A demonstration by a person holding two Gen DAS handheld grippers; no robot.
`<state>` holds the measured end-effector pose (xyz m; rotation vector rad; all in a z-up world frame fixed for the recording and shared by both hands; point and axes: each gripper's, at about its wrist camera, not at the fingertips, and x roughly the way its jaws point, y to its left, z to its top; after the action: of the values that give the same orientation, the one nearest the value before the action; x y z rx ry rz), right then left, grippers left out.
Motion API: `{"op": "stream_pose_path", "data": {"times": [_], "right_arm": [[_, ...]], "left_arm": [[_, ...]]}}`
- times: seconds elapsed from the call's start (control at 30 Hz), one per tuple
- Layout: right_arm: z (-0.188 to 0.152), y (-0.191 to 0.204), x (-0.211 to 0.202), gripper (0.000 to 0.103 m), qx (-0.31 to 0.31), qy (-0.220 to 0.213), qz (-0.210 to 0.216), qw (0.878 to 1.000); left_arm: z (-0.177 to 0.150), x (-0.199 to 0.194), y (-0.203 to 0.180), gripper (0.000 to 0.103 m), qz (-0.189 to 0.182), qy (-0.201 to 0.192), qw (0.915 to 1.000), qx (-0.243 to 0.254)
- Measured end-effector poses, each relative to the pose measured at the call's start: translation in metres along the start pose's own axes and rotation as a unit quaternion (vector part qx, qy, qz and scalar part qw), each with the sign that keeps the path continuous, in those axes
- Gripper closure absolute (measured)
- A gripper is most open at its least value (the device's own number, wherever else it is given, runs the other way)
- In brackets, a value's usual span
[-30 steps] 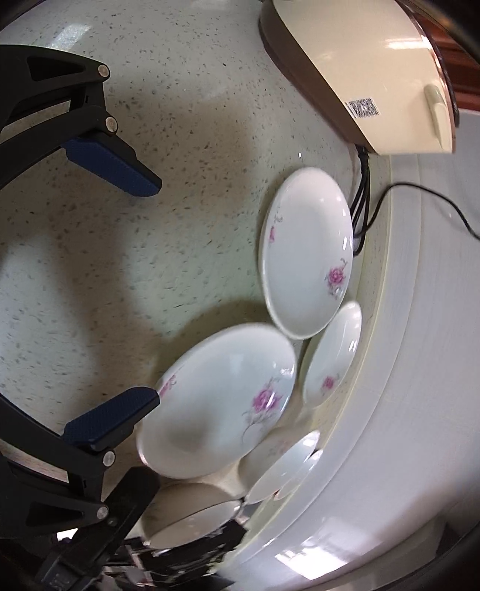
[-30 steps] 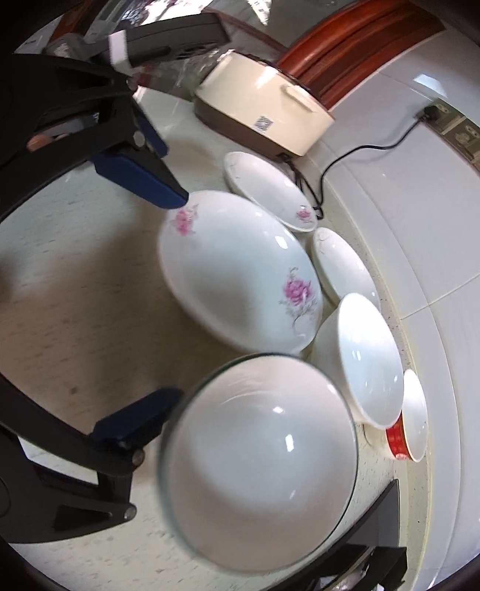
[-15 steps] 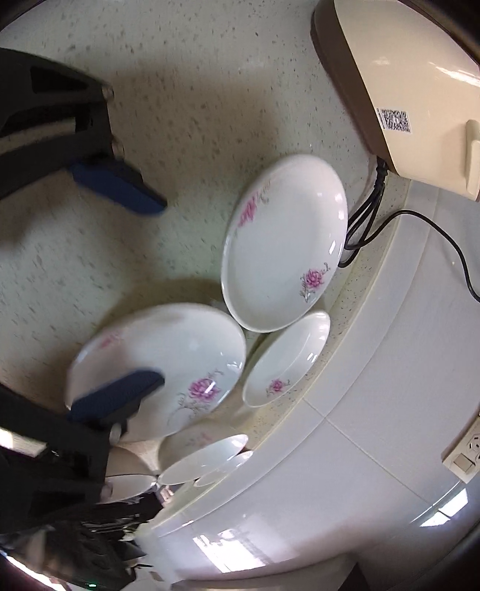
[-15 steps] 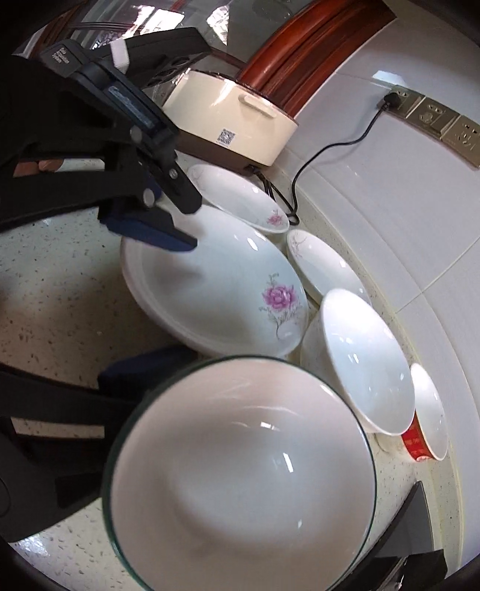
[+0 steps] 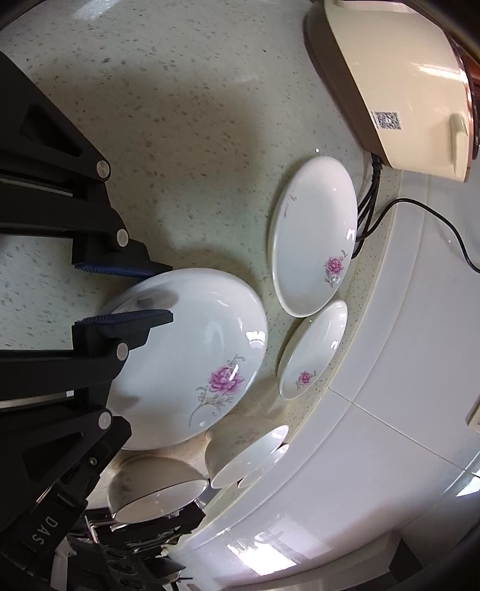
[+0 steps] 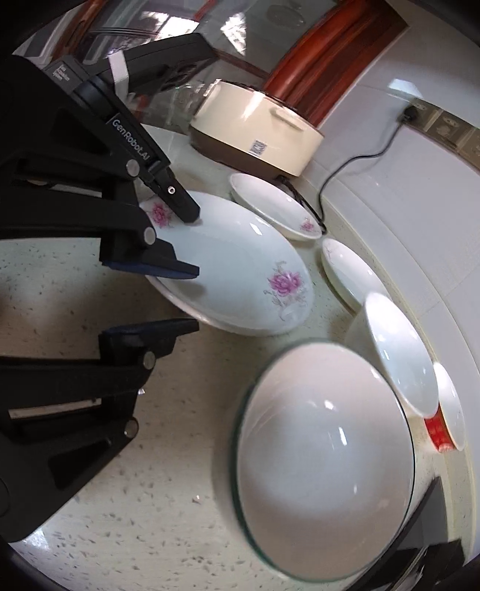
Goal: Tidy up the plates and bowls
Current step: 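Lift and carry the large flower plate with both grippers toward the rice cooker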
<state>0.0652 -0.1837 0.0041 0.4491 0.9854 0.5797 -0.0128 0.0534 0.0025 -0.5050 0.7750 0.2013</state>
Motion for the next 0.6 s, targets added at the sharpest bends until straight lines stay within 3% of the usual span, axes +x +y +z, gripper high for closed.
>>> {"op": "stream_pose_path", "data": {"times": [0.1,0.17,0.33,0.4,0.43,0.47,0.6], "right_arm": [[0.003,-0.003,0.0,0.073,0.009,-0.012,-0.004,1.0],[0.004,-0.001,0.001,0.073,0.005,-0.019,-0.015,1.0],[0.007,0.009,0.006,0.073,-0.02,-0.032,-0.052,0.998],[0.009,0.015,0.01,0.077,-0.033,-0.03,-0.065,0.997],[0.009,0.016,0.011,0.085,-0.037,-0.033,-0.075,0.996],[0.009,0.017,0.012,0.086,-0.036,-0.034,-0.085,0.995],[0.006,0.014,0.008,0.087,-0.033,-0.03,-0.074,0.996]], "left_arm": [[0.008,0.003,0.002,0.079,0.012,-0.009,0.9998,-0.009],[0.014,0.007,0.003,0.068,0.001,-0.013,0.9998,-0.016],[0.024,0.015,0.008,0.066,-0.019,-0.019,0.9992,-0.031],[0.024,0.016,0.008,0.069,-0.021,-0.018,0.9991,-0.031],[0.023,0.015,0.007,0.079,-0.019,-0.016,0.9993,-0.029],[0.023,0.016,0.007,0.086,-0.012,-0.012,0.9994,-0.029],[0.018,0.011,0.012,0.089,-0.01,-0.013,0.9993,-0.035]]}}
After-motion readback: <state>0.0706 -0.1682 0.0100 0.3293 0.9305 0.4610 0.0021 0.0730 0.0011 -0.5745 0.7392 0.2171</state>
